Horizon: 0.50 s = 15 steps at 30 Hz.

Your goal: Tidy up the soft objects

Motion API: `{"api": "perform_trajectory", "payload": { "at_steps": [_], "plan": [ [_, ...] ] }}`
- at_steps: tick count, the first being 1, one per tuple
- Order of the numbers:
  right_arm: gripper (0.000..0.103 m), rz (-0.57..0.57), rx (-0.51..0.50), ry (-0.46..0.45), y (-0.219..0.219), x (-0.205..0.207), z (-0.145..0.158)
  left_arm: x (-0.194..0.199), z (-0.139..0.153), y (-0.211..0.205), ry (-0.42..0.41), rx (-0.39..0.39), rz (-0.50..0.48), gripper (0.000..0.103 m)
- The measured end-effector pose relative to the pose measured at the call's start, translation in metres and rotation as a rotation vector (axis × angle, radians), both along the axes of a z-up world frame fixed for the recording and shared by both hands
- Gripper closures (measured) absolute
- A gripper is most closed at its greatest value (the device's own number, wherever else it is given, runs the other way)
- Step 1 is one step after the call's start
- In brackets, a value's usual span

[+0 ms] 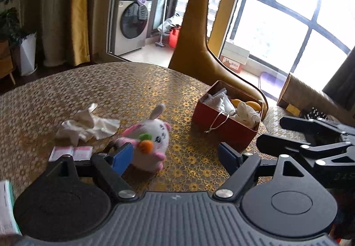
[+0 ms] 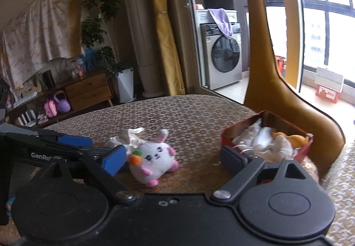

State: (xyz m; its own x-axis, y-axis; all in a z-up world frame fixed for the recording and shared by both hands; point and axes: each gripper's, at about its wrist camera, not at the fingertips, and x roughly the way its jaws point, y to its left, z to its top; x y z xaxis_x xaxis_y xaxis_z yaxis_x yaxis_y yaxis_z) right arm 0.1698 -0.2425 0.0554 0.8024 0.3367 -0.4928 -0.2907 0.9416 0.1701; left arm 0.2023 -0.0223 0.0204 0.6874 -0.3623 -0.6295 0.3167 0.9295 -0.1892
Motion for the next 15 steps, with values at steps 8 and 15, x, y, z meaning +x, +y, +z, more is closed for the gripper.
{"api": "perform_trajectory", "payload": {
  "at_steps": [8, 15],
  "plan": [
    [0.012, 0.082, 0.033, 0.037, 0.035, -0.006, -0.009, -0.018, -0.012, 0.038, 0.013, -0.027, 0.051, 0.004],
    [0.011, 0.158, 0.006, 0.058, 0.064, -0.001, -0.013, -0.024, -0.028, 0.068, 0.010, -0.019, 0.097, 0.002]
  ]
}}
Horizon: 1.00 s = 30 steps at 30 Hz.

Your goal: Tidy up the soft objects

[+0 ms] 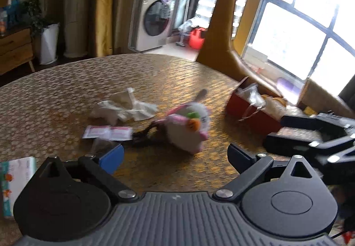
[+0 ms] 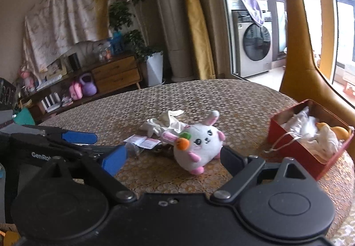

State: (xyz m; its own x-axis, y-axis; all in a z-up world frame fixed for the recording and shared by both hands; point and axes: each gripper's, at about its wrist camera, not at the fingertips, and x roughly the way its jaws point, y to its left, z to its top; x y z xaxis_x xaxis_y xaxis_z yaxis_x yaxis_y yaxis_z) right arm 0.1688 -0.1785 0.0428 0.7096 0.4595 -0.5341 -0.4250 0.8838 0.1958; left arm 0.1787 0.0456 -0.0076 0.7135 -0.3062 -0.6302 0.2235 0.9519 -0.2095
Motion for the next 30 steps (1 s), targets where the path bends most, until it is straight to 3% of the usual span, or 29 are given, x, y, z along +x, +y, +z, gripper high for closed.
{"api": "perform_trajectory", "payload": {
  "at_steps": [5, 10, 21, 26, 30],
  "plan": [
    [0.011, 0.032, -0.015, 0.008, 0.013, 0.011, -0.002, 0.004, -0.019, 0.023, 0.036, 0.035, 0.038, 0.002],
    [0.011, 0.048, -0.027, 0.036, 0.024, 0.030, -0.007, 0.014, -0.037, 0.054, 0.071, -0.046, 0.085, 0.002],
    [0.013, 0.122, -0.056, 0.073, 0.058, 0.058, -0.023, 0.044, -0.082, 0.077, 0.072, 0.037, 0.211, 0.002],
    [0.014, 0.194, -0.158, 0.035, 0.084, 0.085, -0.013, 0.057, -0.098, 0.076, 0.067, 0.065, 0.246, 0.002],
    [0.016, 0.268, -0.274, 0.069, 0.108, 0.121, -0.009, 0.065, -0.102, 0.074, 0.053, 0.066, 0.262, 0.002]
  ]
}}
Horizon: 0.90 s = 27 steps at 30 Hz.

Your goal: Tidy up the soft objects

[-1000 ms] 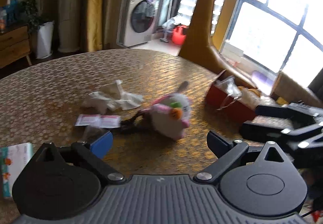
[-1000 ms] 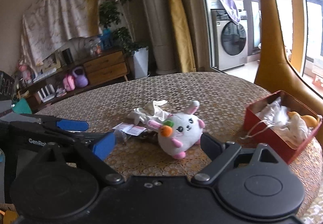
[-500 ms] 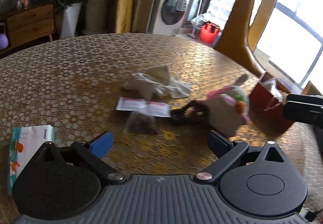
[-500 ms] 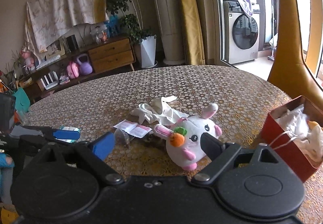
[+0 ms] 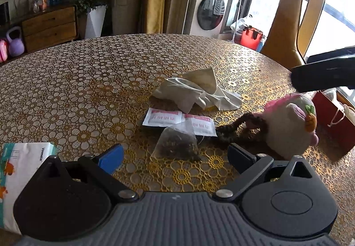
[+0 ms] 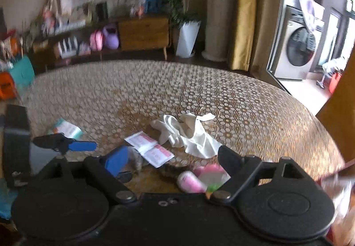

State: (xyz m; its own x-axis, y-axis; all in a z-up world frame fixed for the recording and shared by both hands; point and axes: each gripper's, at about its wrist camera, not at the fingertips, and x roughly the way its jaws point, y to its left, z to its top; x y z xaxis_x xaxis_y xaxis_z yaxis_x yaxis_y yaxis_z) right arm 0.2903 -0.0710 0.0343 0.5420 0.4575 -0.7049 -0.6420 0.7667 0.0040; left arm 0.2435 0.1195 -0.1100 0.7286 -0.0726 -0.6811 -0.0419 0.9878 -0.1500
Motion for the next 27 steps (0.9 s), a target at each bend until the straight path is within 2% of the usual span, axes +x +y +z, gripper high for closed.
{"api": "perform_trajectory", "payload": {
  "at_steps": [3, 12, 15, 20, 22, 27],
  "plan": [
    [0.019, 0.025, -0.076, 0.059, 0.014, 0.024, -0.010, 0.005, -0.004, -0.003, -0.007, 0.012, 0.008, 0.002],
    [0.044, 0.101, -0.215, 0.246, 0.044, 0.070, -0.053, 0.022, -0.019, -0.005, -0.002, 0.030, 0.033, 0.003],
    [0.046, 0.139, -0.267, 0.308, 0.054, 0.079, -0.063, 0.024, -0.022, -0.005, -0.004, 0.034, 0.039, 0.003],
    [0.049, 0.158, -0.382, 0.323, 0.067, 0.084, -0.076, 0.028, -0.025, -0.007, -0.008, 0.043, 0.045, 0.003],
    [0.055, 0.161, -0.399, 0.333, 0.068, 0.085, -0.082, 0.028, -0.026, -0.008, -0.010, 0.057, 0.048, 0.003],
    [0.059, 0.177, -0.450, 0.306, 0.073, 0.082, -0.091, 0.033, -0.031, -0.009, -0.005, 0.061, 0.049, 0.004]
  ]
}}
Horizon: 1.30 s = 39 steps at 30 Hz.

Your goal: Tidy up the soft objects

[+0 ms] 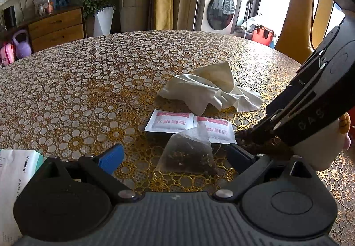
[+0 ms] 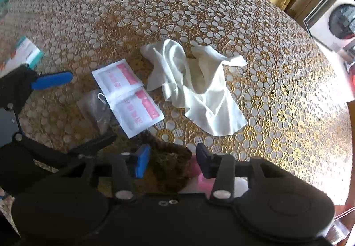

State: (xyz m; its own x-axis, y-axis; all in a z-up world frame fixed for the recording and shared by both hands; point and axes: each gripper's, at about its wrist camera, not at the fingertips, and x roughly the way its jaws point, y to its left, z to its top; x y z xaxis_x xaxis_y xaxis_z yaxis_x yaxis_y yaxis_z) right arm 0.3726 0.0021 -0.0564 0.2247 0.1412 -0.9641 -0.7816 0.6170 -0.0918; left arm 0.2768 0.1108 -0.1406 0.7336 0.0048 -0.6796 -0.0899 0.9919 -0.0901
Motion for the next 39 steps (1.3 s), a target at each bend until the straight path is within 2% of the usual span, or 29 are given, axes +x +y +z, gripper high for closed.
{"api": "perform_trajectory", "payload": {
  "at_steps": [4, 7, 11, 13, 15, 18, 21, 27, 39],
  "plan": [
    [0.065, 0.015, -0.020, -0.030, 0.004, -0.004, -0.003, 0.002, -0.002, 0.001, 0.005, -0.020, 0.014, 0.007],
    [0.077, 0.028, -0.042, -0.060, 0.006, -0.006, -0.004, 0.003, -0.001, 0.001, 0.002, -0.021, 0.023, 0.017],
    [0.091, 0.026, -0.046, -0.086, 0.006, -0.008, -0.005, 0.001, 0.000, 0.001, -0.003, -0.003, 0.038, 0.035],
    [0.093, 0.022, -0.040, -0.103, 0.004, -0.010, -0.004, 0.000, 0.001, 0.003, -0.003, -0.016, 0.044, 0.045],
    [0.094, 0.017, -0.026, -0.110, 0.002, -0.013, -0.002, -0.002, 0.003, 0.007, -0.001, -0.038, 0.058, 0.059],
    [0.094, 0.008, -0.003, -0.130, -0.001, -0.017, 0.003, -0.003, 0.004, 0.009, 0.003, -0.050, 0.067, 0.070],
    [0.095, -0.013, 0.041, -0.144, -0.007, -0.022, 0.012, -0.004, 0.006, 0.010, 0.006, -0.066, 0.063, 0.077],
    [0.096, -0.047, 0.141, -0.191, -0.018, -0.039, 0.030, -0.011, 0.011, 0.013, -0.001, -0.085, 0.063, 0.086],
    [0.096, -0.156, 0.377, -0.259, -0.057, -0.082, 0.086, -0.043, 0.039, 0.019, -0.033, -0.136, 0.048, 0.086]
  ]
}}
